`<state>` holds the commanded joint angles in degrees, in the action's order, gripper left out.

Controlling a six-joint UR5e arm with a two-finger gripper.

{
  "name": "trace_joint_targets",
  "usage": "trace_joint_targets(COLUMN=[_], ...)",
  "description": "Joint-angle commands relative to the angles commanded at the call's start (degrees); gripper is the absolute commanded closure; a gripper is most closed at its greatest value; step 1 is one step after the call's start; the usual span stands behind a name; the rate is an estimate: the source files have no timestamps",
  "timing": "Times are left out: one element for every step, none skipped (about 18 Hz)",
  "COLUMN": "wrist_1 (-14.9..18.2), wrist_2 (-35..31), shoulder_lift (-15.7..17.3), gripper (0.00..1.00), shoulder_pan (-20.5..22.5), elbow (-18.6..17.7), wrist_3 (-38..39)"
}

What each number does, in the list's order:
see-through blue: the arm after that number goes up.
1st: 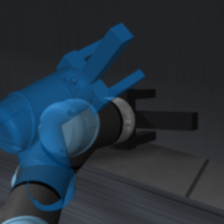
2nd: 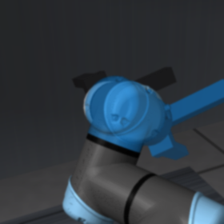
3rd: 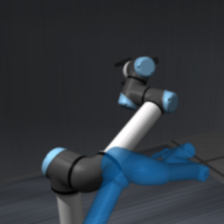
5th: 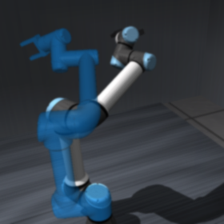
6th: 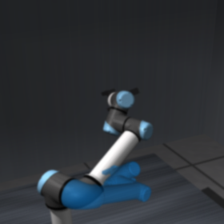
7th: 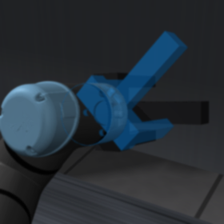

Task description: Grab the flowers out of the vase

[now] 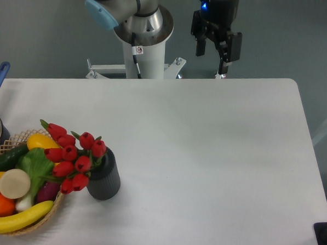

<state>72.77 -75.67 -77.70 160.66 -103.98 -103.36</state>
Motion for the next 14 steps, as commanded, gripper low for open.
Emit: trace_joint_targets(wrist_1=[-0.35, -0.26, -0.18, -0.17, -0.09, -0.09, -0.09, -0.17, -0.26, -0.26, -0.26, -0.26, -0.26, -0.44], wrist_2=[-0.09, -0.09, -0.17, -0.26, -0.26, -0.18, -0.18, 0.0, 0.0, 0.09, 0.09, 0.44, 1.4, 2.19], shoulder_lift=[0.0, 0.0, 0.0, 0.09, 0.09, 0.0, 0.0, 0.0, -0.09, 0.0, 0.0, 0.09, 0.0, -0.09], gripper=[0.0, 0.0, 0.0, 0.0, 0.0, 0.0, 0.0, 0.0, 0.0, 0.0, 0.0, 0.0, 0.0, 0.0], shoulder_pan=[0.0, 0.0, -0.09, -0.09, -0.09, -0.09, -0.09, -0.17, -0.35, -0.35, -0.35, -0.61, -1.4, -1.93], elbow=[-0.17, -0.17, -0.17, -0.17, -0.17, -0.17, -0.26, -0.26, -0.26, -0.26, -0.52, -0.87, -0.97, -0.97], wrist_3=[0.0, 0.0, 0.0, 0.0, 0.09, 0.17, 0.18, 0.18, 0.18, 0.44, 1.92, 4.54, 7.09, 8.86])
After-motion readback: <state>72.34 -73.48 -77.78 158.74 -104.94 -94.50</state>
